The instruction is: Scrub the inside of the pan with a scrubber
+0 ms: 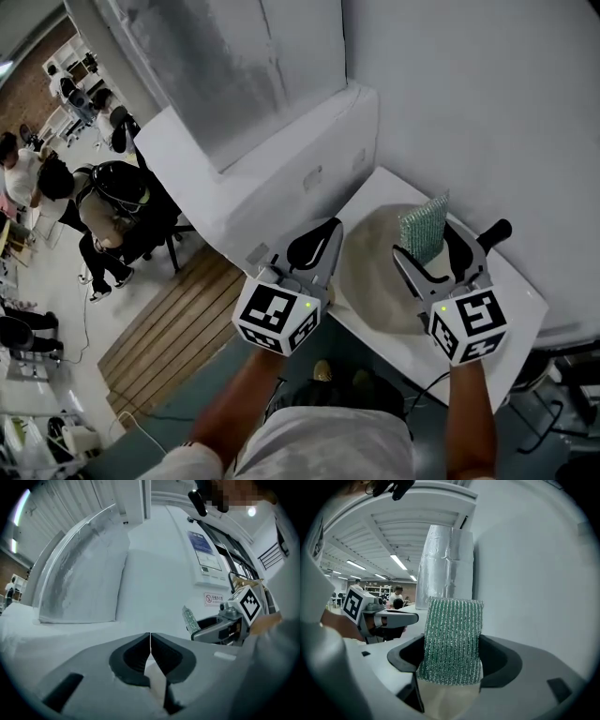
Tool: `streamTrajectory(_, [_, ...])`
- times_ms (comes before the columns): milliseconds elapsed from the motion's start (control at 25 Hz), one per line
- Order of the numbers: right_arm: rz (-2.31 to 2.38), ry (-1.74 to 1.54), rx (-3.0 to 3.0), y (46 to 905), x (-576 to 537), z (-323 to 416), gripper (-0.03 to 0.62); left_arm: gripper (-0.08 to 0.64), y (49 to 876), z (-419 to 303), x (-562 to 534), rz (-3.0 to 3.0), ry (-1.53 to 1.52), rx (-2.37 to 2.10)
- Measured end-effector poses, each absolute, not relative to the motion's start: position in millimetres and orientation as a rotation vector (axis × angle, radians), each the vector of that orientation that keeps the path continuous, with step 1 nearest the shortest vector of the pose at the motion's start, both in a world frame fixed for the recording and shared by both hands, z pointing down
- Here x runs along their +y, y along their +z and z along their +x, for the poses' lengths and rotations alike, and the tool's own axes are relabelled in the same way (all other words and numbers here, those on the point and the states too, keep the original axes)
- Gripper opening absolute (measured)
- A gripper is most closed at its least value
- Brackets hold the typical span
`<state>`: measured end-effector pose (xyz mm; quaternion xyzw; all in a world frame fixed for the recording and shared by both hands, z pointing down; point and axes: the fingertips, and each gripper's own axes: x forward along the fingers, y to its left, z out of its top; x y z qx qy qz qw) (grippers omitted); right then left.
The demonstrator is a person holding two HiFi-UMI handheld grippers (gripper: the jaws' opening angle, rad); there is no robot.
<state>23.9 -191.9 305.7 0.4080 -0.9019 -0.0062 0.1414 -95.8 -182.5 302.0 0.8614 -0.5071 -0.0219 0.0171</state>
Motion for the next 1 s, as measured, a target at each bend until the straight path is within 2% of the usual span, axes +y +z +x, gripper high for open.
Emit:
streamTrajectory(520, [1.076, 0.117, -2.37, 382, -238, 18, 0.351, 0.024, 379, -90, -220, 2.498, 0.216, -1.505])
streamTrajectory(640, [1.033, 0.145, -2.309, 405, -242, 16, 0.351, 0.108, 402, -85, -222, 2.458, 0.296, -1.467])
streamTrajectory(1000, [0.838, 0.166, -2.12, 479, -243, 0, 0.351, 0.172, 476, -79, -227, 2.306, 0.571, -1.328])
